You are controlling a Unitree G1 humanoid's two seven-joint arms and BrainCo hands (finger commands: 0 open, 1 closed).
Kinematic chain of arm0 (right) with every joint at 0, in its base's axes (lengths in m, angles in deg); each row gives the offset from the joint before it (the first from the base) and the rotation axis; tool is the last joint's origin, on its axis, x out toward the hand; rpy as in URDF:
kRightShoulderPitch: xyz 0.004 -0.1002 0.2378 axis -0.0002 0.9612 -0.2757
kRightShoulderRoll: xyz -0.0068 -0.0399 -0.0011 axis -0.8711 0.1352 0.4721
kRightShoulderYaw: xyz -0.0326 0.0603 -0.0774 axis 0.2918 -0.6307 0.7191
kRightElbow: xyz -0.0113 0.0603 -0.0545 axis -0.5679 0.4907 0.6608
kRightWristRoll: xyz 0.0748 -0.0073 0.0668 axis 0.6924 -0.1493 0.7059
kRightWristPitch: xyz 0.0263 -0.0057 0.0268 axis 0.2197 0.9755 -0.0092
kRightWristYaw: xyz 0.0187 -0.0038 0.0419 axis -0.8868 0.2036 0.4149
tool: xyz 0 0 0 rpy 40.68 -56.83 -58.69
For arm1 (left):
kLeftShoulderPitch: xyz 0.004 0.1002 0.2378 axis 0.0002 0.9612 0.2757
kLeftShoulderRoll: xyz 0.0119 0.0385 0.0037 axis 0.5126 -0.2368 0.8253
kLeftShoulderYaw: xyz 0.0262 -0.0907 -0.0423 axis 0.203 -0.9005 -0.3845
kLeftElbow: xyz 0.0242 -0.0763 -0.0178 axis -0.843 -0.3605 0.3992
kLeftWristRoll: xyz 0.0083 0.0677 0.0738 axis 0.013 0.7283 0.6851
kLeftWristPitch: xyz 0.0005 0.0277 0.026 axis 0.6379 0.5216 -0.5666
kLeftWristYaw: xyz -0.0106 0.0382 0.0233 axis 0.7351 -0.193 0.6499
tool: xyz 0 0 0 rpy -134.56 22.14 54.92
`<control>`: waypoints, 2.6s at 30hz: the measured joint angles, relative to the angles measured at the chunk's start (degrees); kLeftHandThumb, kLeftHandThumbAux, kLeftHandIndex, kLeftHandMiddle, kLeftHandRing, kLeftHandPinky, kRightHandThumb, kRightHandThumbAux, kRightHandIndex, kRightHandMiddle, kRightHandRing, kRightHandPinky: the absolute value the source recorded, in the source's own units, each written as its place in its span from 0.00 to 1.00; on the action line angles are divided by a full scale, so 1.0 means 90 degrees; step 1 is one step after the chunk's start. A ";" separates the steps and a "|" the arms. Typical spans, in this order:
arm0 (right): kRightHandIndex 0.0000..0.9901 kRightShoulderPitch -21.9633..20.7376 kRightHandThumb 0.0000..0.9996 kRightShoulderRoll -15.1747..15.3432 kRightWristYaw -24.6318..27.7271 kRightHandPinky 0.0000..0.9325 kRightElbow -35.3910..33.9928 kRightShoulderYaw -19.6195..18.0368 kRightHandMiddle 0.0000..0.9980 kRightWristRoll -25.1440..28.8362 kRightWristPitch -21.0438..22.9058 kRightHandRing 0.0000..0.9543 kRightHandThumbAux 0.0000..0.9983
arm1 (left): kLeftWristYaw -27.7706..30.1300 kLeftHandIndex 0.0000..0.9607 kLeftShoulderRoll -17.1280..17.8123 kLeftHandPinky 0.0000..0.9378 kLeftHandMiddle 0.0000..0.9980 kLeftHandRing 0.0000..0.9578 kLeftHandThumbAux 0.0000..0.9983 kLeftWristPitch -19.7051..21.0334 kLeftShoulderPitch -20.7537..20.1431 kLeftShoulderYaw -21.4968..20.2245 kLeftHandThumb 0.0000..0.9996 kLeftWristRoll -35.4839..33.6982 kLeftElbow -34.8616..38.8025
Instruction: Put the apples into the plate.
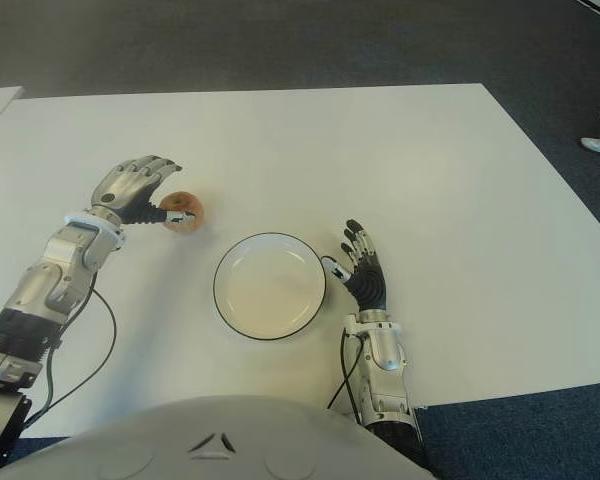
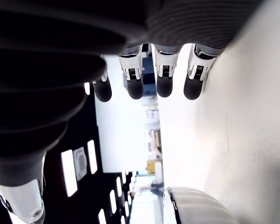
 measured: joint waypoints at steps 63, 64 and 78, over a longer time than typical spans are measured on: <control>0.14 0.0212 0.23 0.0126 0.0270 0.11 -0.0129 -0.0270 0.10 0.0280 -0.0079 0.08 0.63 | -0.2289 0.44 -0.0915 0.66 0.64 0.66 0.63 -0.0608 -0.1834 0.1402 0.69 -0.0381 -0.4479; 0.13 0.0212 0.23 0.0126 0.0276 0.11 -0.0128 -0.0277 0.10 0.0280 -0.0087 0.08 0.64 | -0.2344 0.45 -0.0940 0.69 0.66 0.69 0.65 -0.0617 -0.1953 0.1456 0.71 -0.0377 -0.4671; 0.14 0.0212 0.24 0.0114 0.0304 0.14 -0.0088 -0.0366 0.12 0.0361 -0.0259 0.10 0.64 | -0.3357 0.46 -0.1078 0.81 0.80 0.82 0.69 -0.1001 -0.2345 0.1840 0.74 -0.0621 -0.5774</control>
